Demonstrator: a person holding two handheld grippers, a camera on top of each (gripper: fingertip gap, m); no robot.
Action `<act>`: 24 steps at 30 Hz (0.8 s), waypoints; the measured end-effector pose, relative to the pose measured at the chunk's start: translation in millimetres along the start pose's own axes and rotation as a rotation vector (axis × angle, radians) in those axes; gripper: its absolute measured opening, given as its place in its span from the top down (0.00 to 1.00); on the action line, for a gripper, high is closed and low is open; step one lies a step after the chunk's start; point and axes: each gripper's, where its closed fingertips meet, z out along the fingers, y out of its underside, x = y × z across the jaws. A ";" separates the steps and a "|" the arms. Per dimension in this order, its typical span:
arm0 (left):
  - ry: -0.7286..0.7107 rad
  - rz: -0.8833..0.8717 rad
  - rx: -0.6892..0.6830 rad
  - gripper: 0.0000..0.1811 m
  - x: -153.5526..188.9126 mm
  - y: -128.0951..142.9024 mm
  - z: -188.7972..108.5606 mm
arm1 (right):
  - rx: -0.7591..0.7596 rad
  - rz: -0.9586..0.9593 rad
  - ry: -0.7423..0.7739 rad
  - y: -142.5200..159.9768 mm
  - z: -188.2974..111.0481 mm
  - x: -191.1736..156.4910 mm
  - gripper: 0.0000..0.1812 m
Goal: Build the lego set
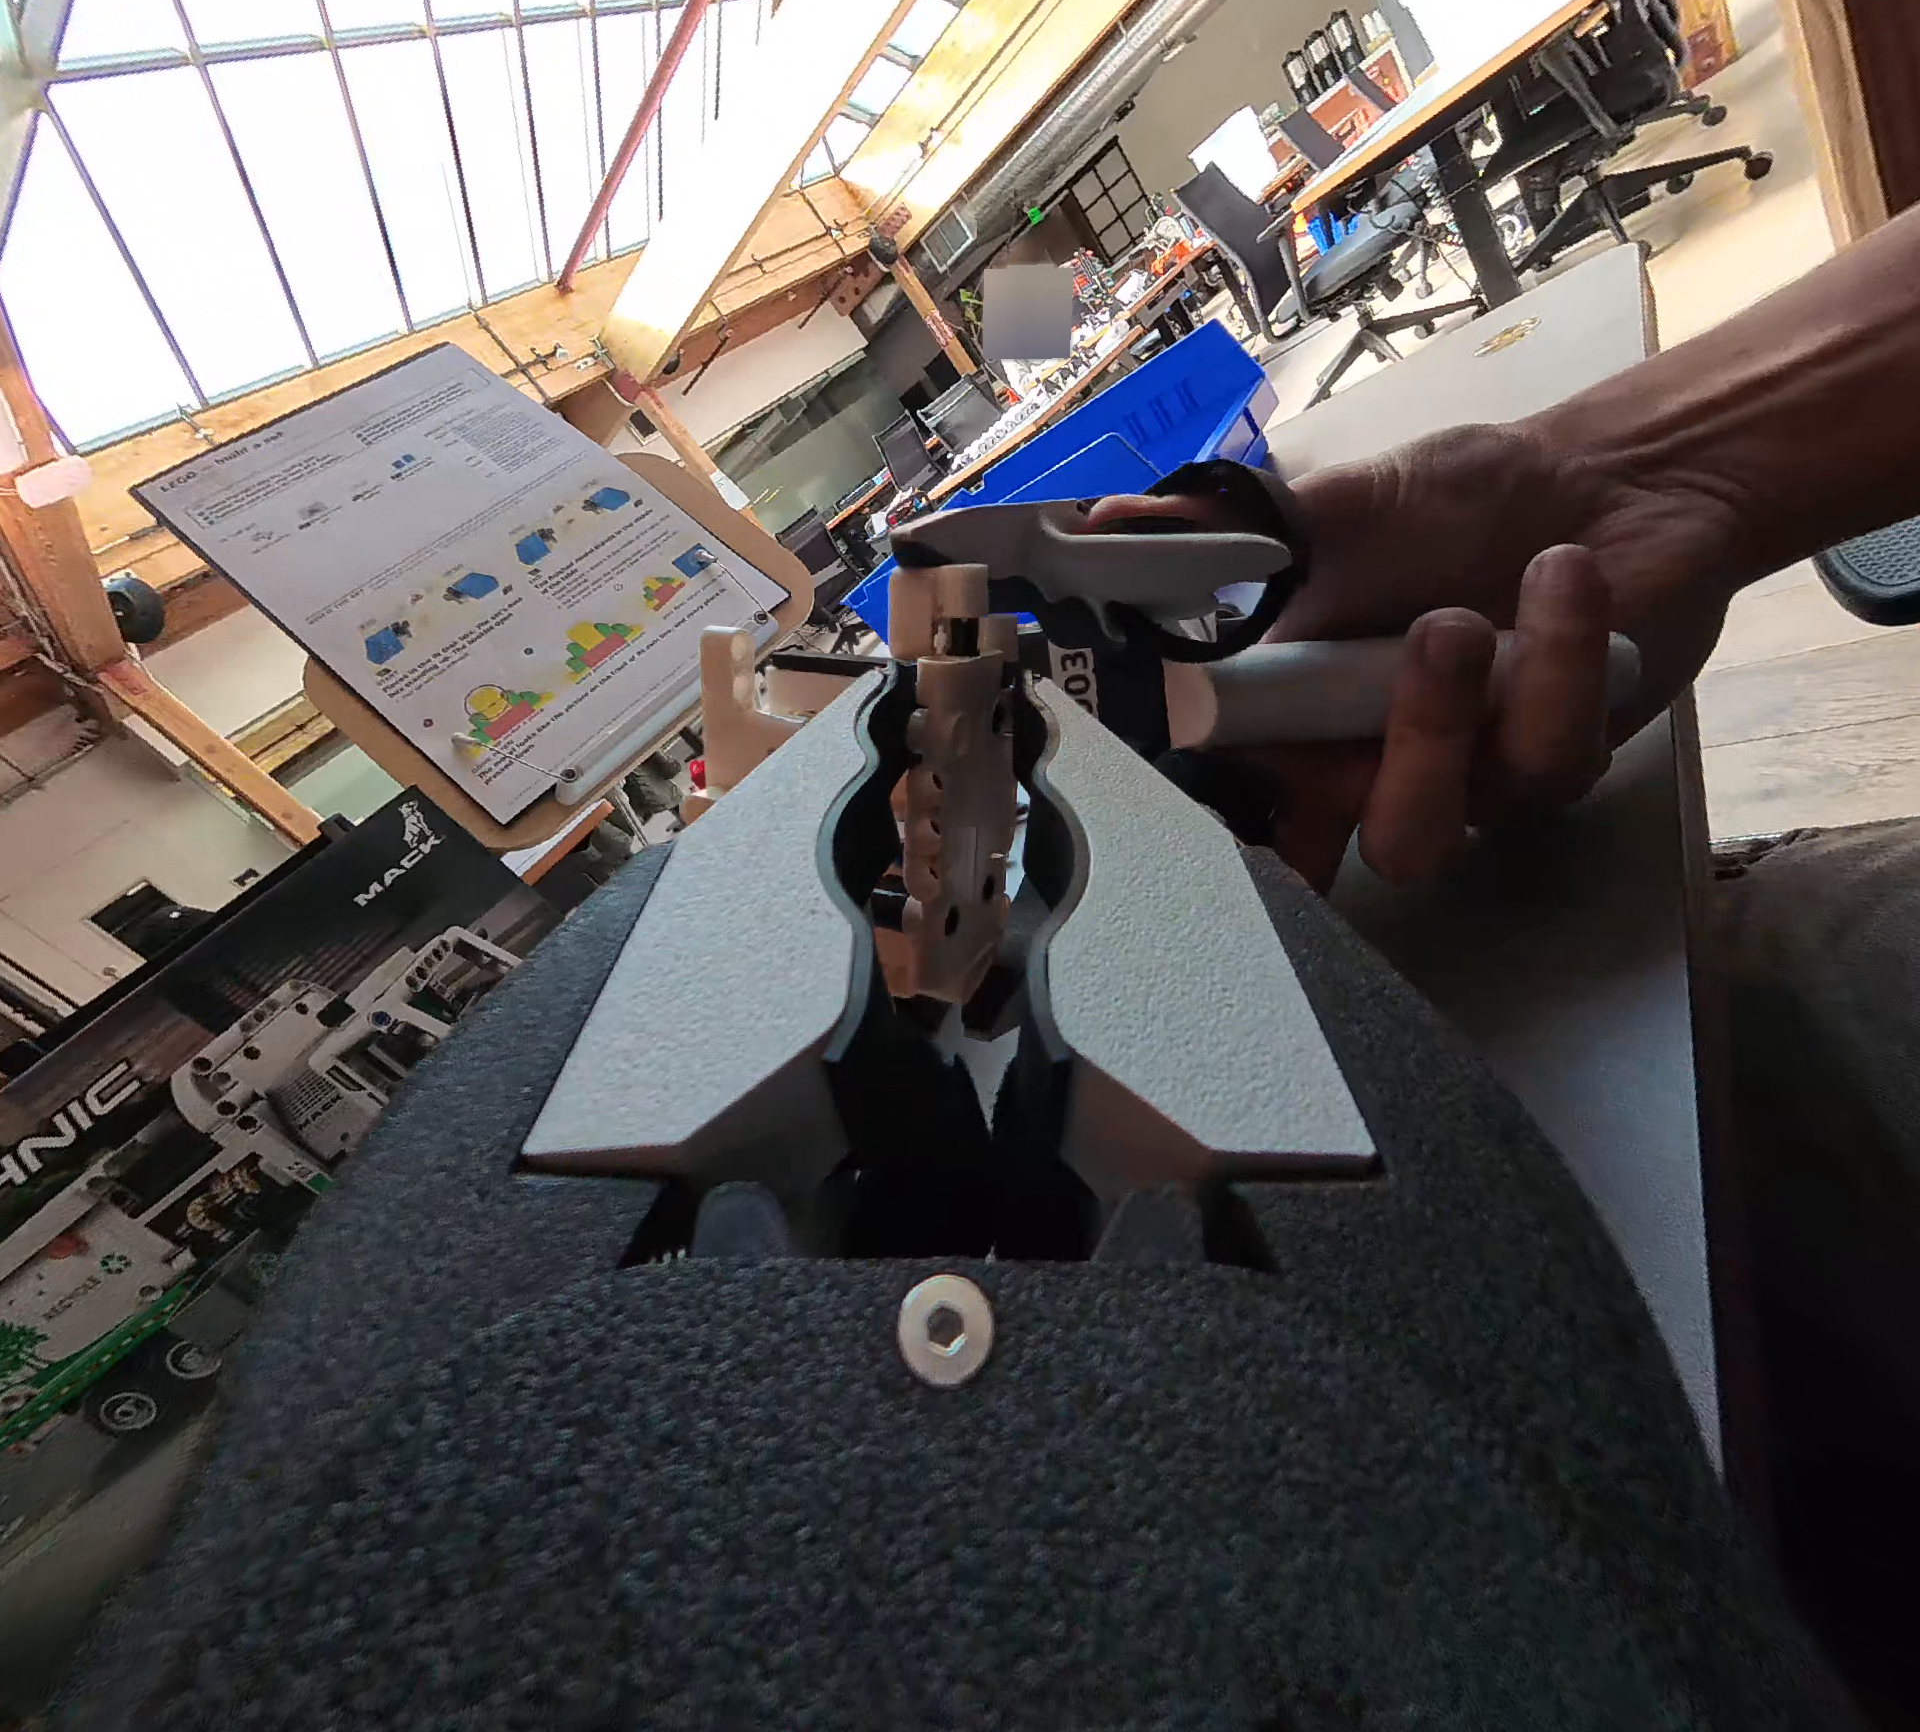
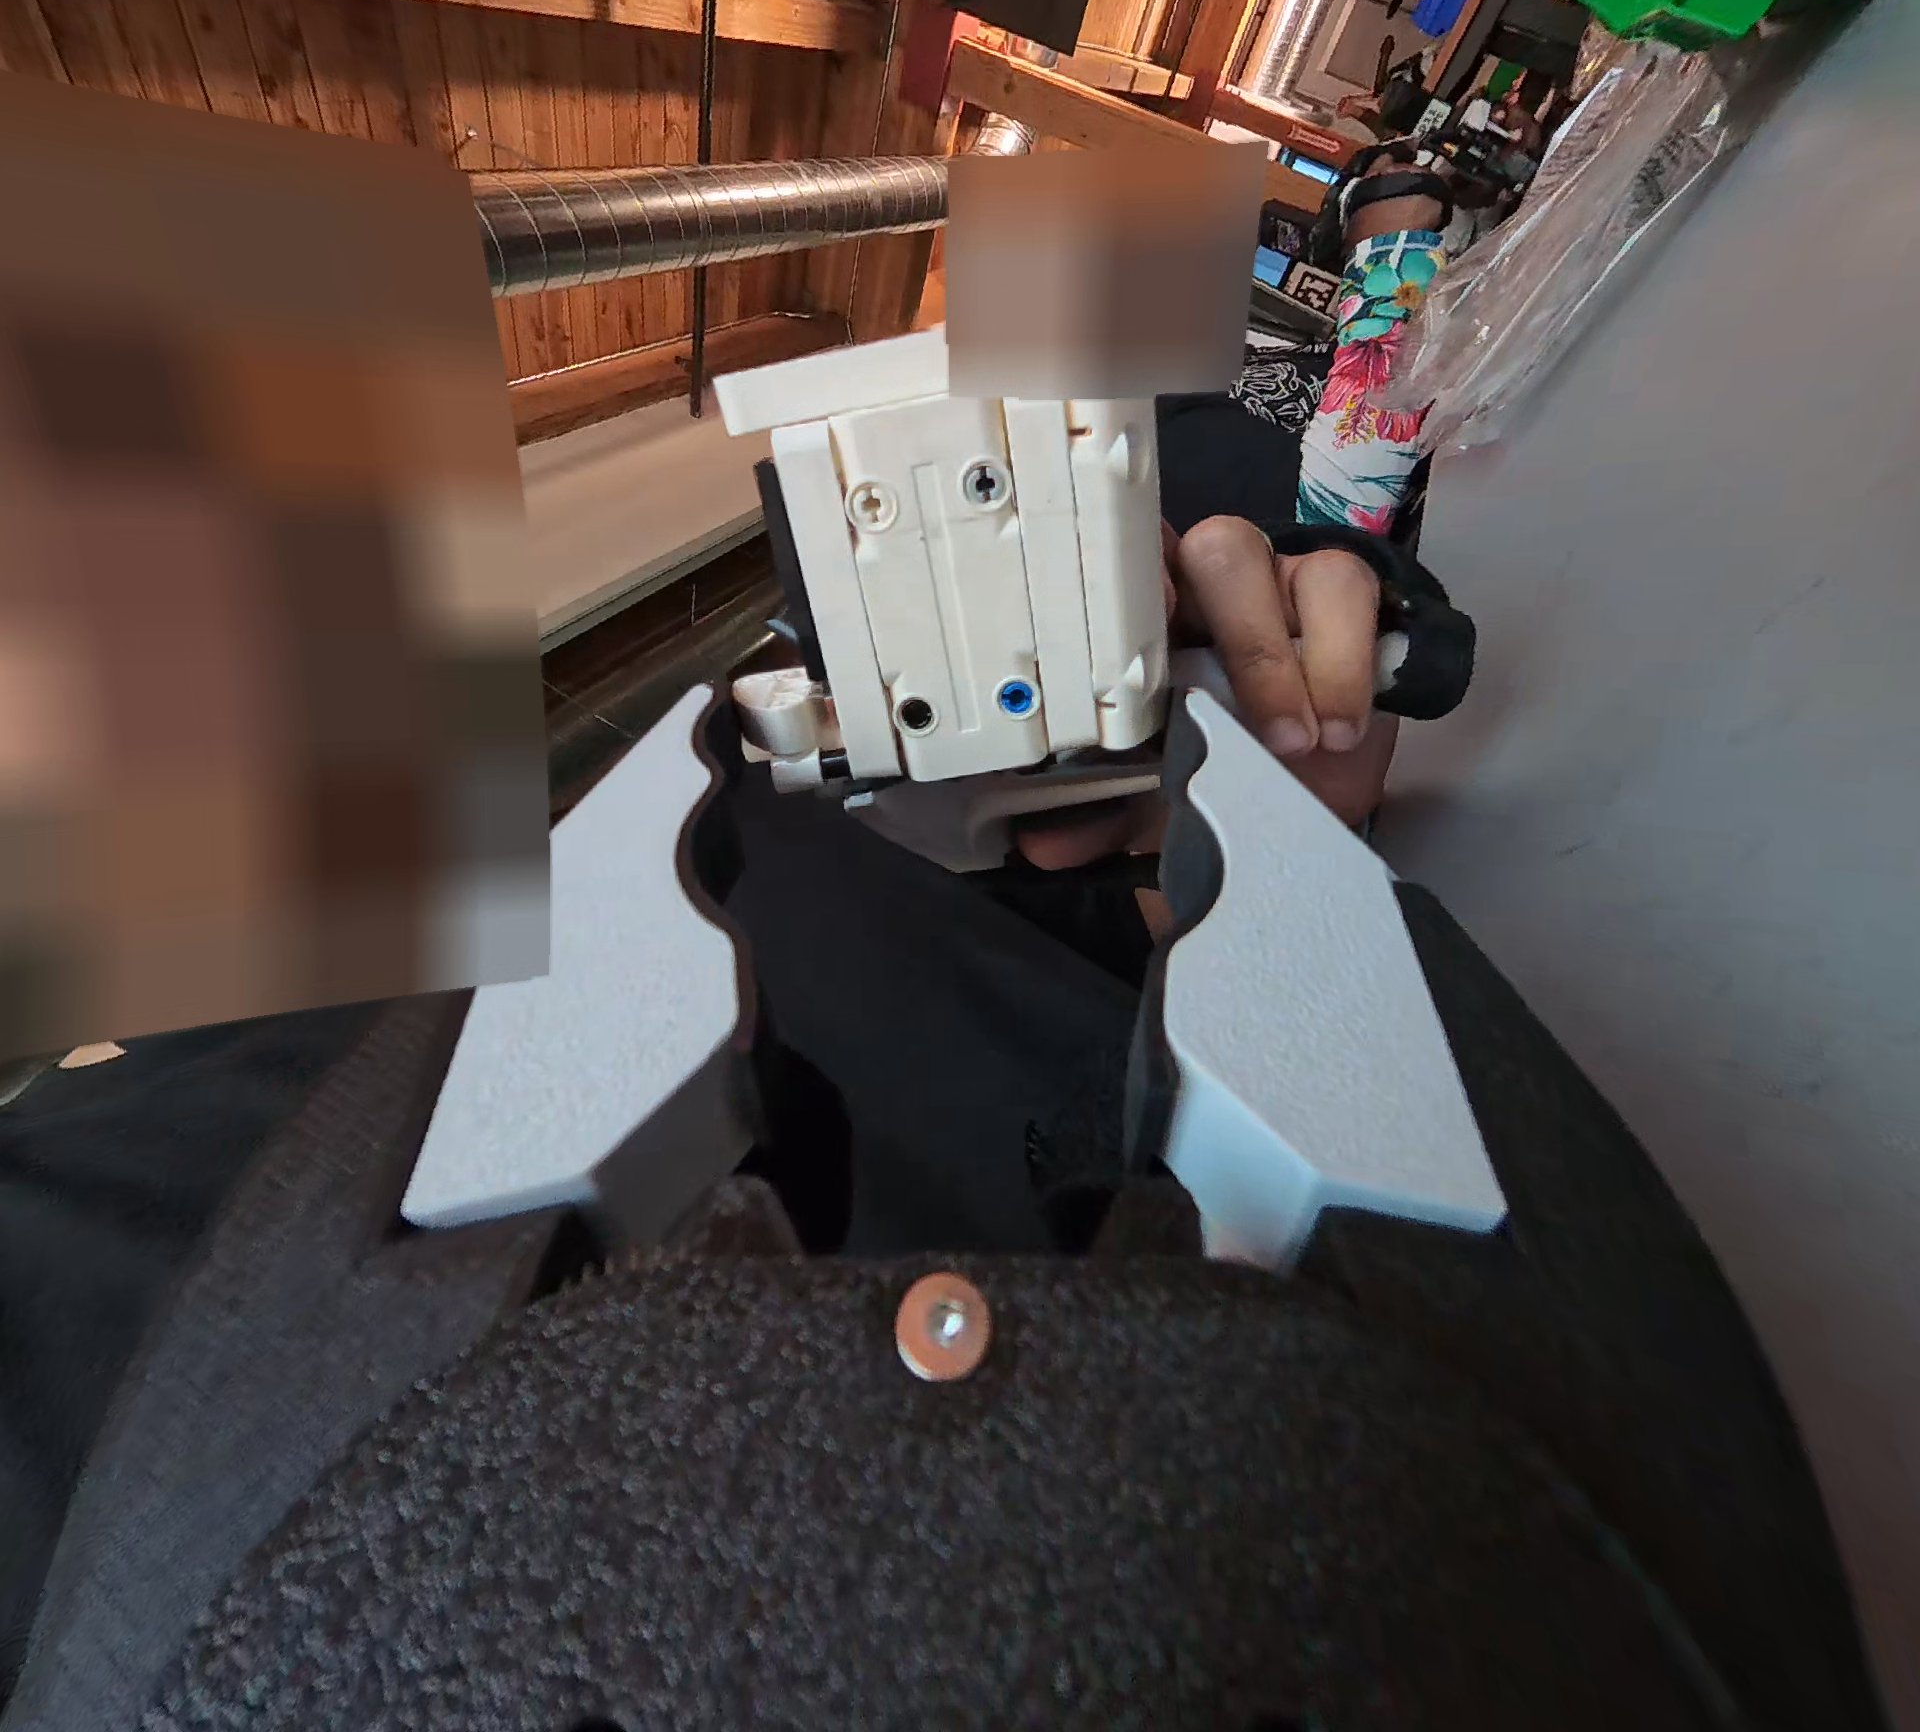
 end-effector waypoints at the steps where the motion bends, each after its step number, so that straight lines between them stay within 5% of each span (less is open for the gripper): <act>1: -0.004 -0.001 -0.004 0.90 0.0 -0.2 0.7 | 0.007 -0.008 0.005 -0.3 -0.7 -0.2 0.56; 24: -0.016 -0.082 -0.044 0.90 -2.3 2.0 9.6 | 0.074 -0.034 -0.003 -6.0 -7.3 -3.4 0.59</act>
